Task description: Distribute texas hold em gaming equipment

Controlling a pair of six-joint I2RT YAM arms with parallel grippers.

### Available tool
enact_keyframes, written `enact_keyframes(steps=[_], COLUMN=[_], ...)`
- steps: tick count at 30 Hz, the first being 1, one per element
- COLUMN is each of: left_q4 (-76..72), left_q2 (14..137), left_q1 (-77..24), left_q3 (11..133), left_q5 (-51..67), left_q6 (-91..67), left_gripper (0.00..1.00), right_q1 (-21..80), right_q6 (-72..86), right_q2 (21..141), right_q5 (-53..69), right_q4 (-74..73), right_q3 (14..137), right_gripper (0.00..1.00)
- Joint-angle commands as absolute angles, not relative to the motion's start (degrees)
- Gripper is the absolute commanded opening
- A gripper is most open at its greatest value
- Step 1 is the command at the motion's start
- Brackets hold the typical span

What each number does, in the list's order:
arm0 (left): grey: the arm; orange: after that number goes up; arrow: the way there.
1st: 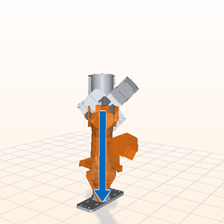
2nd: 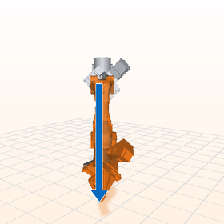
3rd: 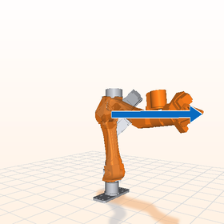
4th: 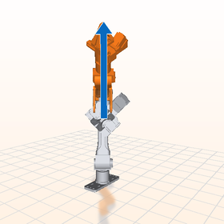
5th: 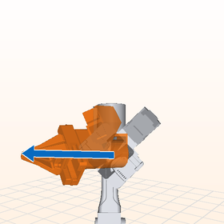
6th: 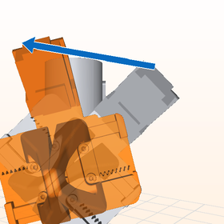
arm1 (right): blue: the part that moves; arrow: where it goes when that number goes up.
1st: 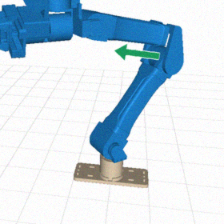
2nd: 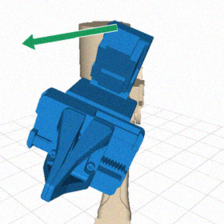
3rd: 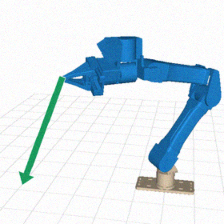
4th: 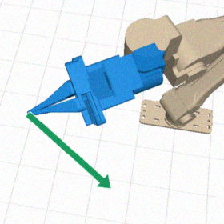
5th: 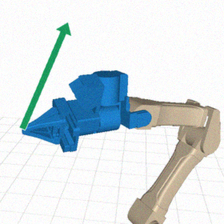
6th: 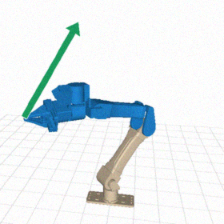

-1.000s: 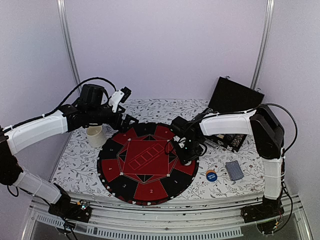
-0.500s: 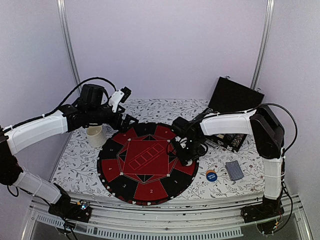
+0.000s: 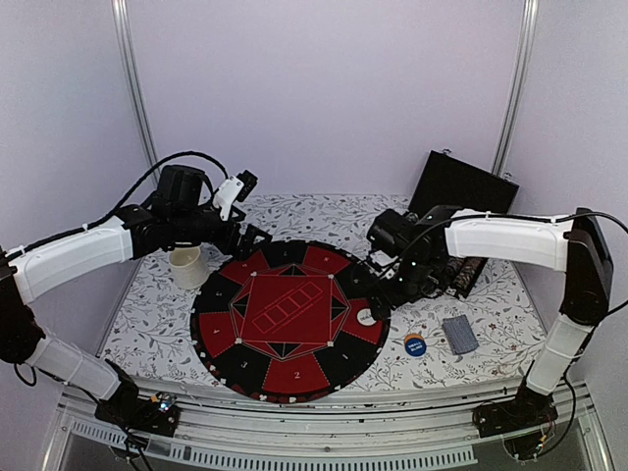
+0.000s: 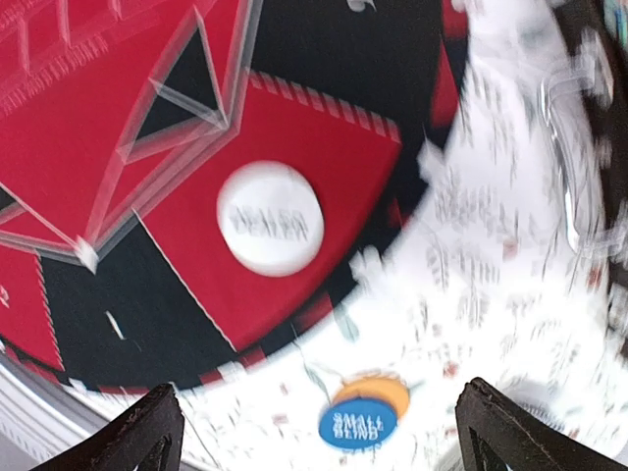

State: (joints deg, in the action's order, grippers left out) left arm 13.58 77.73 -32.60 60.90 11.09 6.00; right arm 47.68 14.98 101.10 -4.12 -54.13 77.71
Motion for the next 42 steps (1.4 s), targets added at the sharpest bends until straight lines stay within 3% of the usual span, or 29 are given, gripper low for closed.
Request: enact_keyframes(steps=[1,9,35,42], left_q4=[12.68,12.71,12.77,12.81], left_q2=[77.38,77.49,77.56,77.68], left_q1=[-32.42,-32.43,-32.43,-32.43], left_q3=[60.12,60.12,60.04,60.06], left_q5=[11.46,12.00,11.99,12.13], left_q6=[6.32,6.15,6.37,6.34], left_gripper=[0.98,0.98,0.98,0.98], right_q1=[46.91,46.92,46.88,46.91], right_q6=[18.58,22.31,22.17,22.63], right_q2=[97.01,95.37,101.12,99.80], right_q5=[0.60,3.42,-0.96,-1.58], right_q4=[-56.34,-53.82,-53.46,-56.14], right_q3=[70.49,60.20,60.09,60.78], right_gripper=[0.99,0.99,0.48,0.43])
